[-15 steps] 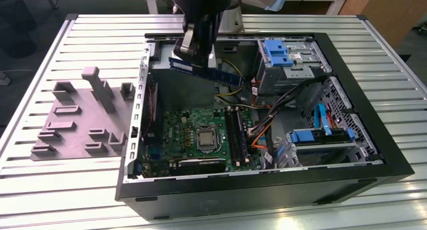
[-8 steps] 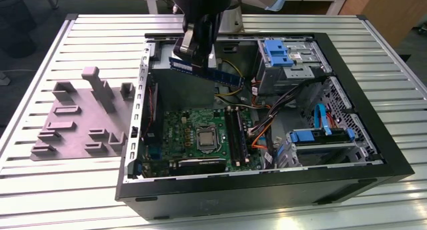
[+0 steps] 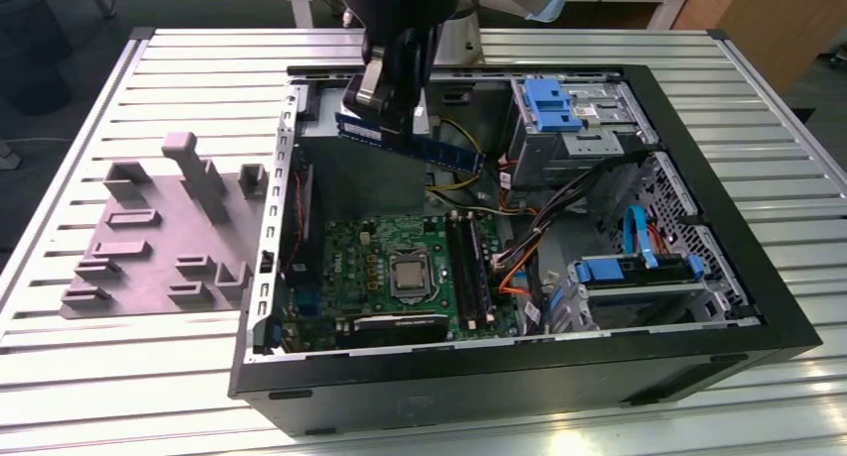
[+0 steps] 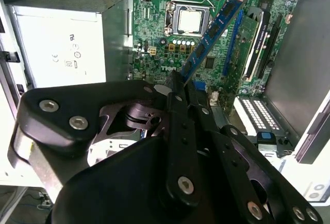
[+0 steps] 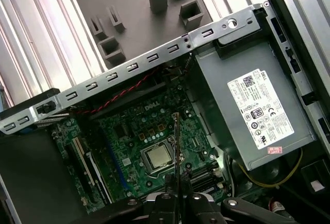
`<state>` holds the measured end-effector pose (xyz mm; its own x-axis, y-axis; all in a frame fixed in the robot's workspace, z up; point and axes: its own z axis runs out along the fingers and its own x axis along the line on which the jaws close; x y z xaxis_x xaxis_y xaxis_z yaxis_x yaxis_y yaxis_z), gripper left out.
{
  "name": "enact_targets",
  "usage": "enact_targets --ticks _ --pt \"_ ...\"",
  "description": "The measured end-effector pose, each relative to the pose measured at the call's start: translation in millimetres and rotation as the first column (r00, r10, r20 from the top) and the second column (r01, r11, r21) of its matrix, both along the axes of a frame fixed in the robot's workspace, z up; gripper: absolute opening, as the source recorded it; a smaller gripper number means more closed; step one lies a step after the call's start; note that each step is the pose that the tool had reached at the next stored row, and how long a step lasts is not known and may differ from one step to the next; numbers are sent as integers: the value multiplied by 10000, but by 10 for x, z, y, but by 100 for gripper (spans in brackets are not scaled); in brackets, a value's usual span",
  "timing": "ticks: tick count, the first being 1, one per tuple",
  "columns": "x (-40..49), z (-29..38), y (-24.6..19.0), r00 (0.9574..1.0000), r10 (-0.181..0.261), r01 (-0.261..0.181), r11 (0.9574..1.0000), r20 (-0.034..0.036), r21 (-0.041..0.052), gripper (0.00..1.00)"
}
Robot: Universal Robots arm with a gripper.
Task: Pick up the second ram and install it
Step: 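Insert the second ram into the second slot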
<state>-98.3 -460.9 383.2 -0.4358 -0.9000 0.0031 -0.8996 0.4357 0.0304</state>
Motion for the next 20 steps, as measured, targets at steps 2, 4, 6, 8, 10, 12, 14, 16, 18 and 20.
enact_targets --ticks 2,4,6,8,10,12,14,16,18,20 --pt "0 0 0 10000 -21 21 10000 0 0 14" --pt "0 -1 0 10000 -42 42 10000 0 0 14" --pt "0 -1 0 10000 -65 65 10000 0 0 14" --pt "0 -1 0 10000 -91 91 10000 0 0 14" --pt "0 -1 0 9999 -127 127 9999 0 0 14" --pt "0 -2 0 9999 -162 162 9999 0 0 14" --pt "0 -2 0 9998 -198 198 9998 0 -1 14" --pt "0 -3 0 9997 -231 231 9997 0 0 14" --pt "0 -3 0 9997 -264 264 9997 0 0 14" --pt "0 -4 0 9995 -301 301 9995 0 0 14"
